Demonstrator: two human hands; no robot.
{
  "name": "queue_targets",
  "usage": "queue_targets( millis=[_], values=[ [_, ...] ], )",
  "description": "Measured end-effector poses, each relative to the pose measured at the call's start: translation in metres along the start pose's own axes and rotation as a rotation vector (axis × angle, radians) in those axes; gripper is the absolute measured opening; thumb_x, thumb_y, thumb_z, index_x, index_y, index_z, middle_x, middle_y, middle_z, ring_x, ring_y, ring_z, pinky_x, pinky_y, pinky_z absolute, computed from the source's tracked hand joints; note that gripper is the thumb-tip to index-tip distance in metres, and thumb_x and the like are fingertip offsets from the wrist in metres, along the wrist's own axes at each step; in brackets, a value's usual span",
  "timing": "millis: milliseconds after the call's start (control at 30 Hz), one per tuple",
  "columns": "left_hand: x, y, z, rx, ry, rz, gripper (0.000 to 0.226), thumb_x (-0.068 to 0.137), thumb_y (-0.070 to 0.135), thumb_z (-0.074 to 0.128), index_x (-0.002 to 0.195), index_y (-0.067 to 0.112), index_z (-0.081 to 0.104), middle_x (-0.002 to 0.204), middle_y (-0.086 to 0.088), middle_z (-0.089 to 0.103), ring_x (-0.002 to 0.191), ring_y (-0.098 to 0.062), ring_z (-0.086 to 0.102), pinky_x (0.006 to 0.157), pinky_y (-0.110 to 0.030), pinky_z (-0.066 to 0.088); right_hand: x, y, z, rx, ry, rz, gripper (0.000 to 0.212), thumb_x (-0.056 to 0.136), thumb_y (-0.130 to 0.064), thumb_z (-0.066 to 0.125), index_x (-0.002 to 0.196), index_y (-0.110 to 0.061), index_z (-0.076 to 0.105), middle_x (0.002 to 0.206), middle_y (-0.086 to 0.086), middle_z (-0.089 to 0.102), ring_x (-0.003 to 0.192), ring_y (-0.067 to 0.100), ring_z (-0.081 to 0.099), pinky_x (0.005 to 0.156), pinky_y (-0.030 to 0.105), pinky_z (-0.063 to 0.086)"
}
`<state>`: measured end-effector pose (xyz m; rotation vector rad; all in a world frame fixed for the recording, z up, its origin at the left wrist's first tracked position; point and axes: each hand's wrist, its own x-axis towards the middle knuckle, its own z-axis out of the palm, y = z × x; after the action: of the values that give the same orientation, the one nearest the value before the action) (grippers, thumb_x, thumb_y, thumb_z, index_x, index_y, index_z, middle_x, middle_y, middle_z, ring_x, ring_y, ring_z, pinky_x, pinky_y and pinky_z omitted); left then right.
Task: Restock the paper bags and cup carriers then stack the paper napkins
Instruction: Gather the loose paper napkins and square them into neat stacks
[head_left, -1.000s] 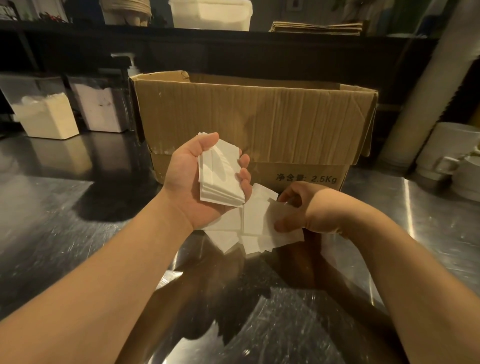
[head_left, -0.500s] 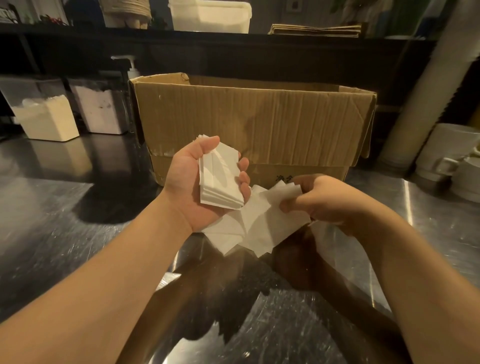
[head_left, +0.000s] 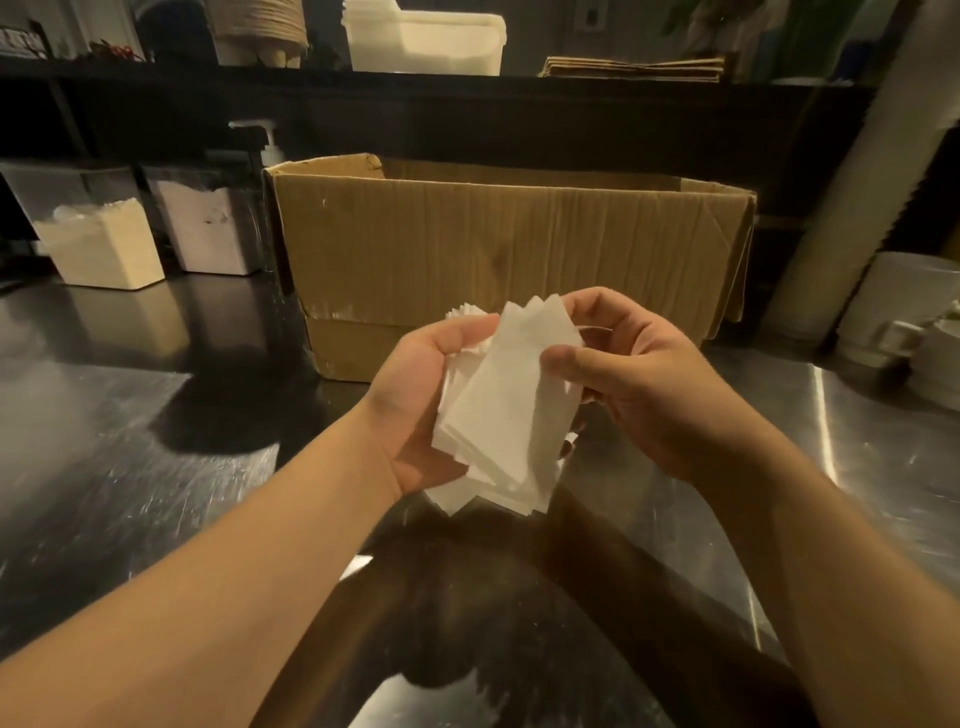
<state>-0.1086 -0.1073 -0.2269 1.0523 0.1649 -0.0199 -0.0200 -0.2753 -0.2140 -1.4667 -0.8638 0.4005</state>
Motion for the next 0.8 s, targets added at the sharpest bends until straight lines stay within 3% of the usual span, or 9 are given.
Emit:
queue_targets(
  millis=[67,133,300,400,500,567,633,733,800],
  values=[
    [0.0,-0.004,0.001,-0.029,-0.015,-0.001,0.04,0.097,0.051,0.047,0.107,0.022,0.073,0.091,-0.008,0.077,0.074,-0.023,0.074,0.068,-0.036,0.062,-0.001,0.003,0.007,-0.038,0.056,-0.019,0.017,0.093,-0.017,0.071,0.105,-0.026,0.064,0.099,-0.008,0.072,0.093,0.016,0.073,0.068,0.036,0.063],
    [0.0,-0.004,0.003,-0.091,-0.074,-0.032,0.05,0.093,0.059,0.05,0.111,0.02,0.076,0.101,-0.011,0.076,0.082,-0.028,0.075,0.07,-0.04,0.064,-0.002,0.005,0.013,-0.082,0.124,-0.055,0.013,0.095,-0.019,0.068,0.103,-0.029,0.063,0.099,-0.012,0.072,0.09,0.011,0.071,0.063,0.029,0.06],
    [0.003,-0.002,-0.001,-0.046,-0.12,-0.085,0.055,0.087,0.062,0.054,0.12,0.02,0.068,0.101,-0.007,0.074,0.084,-0.025,0.075,0.066,-0.034,0.064,0.001,0.009,0.017,-0.12,0.262,-0.131,0.007,0.097,-0.018,0.067,0.098,-0.025,0.066,0.1,-0.006,0.07,0.093,0.017,0.07,0.062,0.023,0.059],
    [0.003,-0.004,-0.001,-0.059,-0.103,-0.045,0.046,0.088,0.053,0.054,0.103,0.017,0.08,0.094,-0.006,0.075,0.077,-0.022,0.074,0.061,-0.031,0.062,0.001,0.007,0.015,-0.109,0.284,-0.129,0.009,0.099,-0.016,0.063,0.1,-0.024,0.062,0.103,-0.003,0.069,0.097,0.019,0.069,0.067,0.026,0.061],
    [0.004,-0.006,0.0,-0.142,-0.089,0.001,0.05,0.099,0.044,0.047,0.085,0.014,0.084,0.083,-0.007,0.076,0.067,-0.023,0.075,0.053,-0.031,0.062,0.0,-0.001,0.009,0.11,0.27,-0.106,0.008,0.098,-0.015,0.062,0.102,-0.022,0.062,0.106,0.001,0.07,0.1,0.022,0.071,0.073,0.029,0.061],
    [0.005,-0.006,0.0,-0.115,-0.086,-0.007,0.057,0.103,0.053,0.041,0.093,0.016,0.083,0.091,-0.005,0.077,0.078,-0.023,0.076,0.064,-0.032,0.064,-0.002,-0.01,0.004,0.319,0.189,-0.069,0.011,0.093,-0.02,0.064,0.104,-0.018,0.063,0.103,0.002,0.072,0.097,0.021,0.074,0.072,0.03,0.061],
    [0.006,-0.006,0.0,-0.084,-0.07,-0.051,0.055,0.096,0.061,0.048,0.108,0.017,0.077,0.101,-0.005,0.077,0.089,-0.024,0.074,0.074,-0.034,0.063,-0.005,-0.016,0.001,0.36,0.1,-0.042,0.018,0.085,-0.024,0.065,0.102,-0.017,0.065,0.095,0.0,0.073,0.087,0.016,0.074,0.065,0.026,0.059],
    [0.006,-0.005,-0.001,-0.034,-0.067,-0.067,0.048,0.093,0.056,0.054,0.109,0.016,0.076,0.104,-0.008,0.075,0.091,-0.026,0.071,0.079,-0.039,0.06,-0.006,-0.013,0.004,0.207,0.083,-0.043,0.023,0.078,-0.03,0.068,0.099,-0.019,0.067,0.095,-0.002,0.073,0.09,0.017,0.073,0.069,0.026,0.059],
    [0.004,-0.005,0.001,-0.03,-0.066,-0.063,0.045,0.093,0.054,0.054,0.11,0.019,0.075,0.1,-0.01,0.075,0.085,-0.027,0.073,0.076,-0.04,0.063,-0.005,-0.006,0.008,0.067,0.135,-0.046,0.019,0.084,-0.029,0.07,0.1,-0.021,0.066,0.1,-0.001,0.072,0.095,0.02,0.072,0.071,0.027,0.059]
  ],
)
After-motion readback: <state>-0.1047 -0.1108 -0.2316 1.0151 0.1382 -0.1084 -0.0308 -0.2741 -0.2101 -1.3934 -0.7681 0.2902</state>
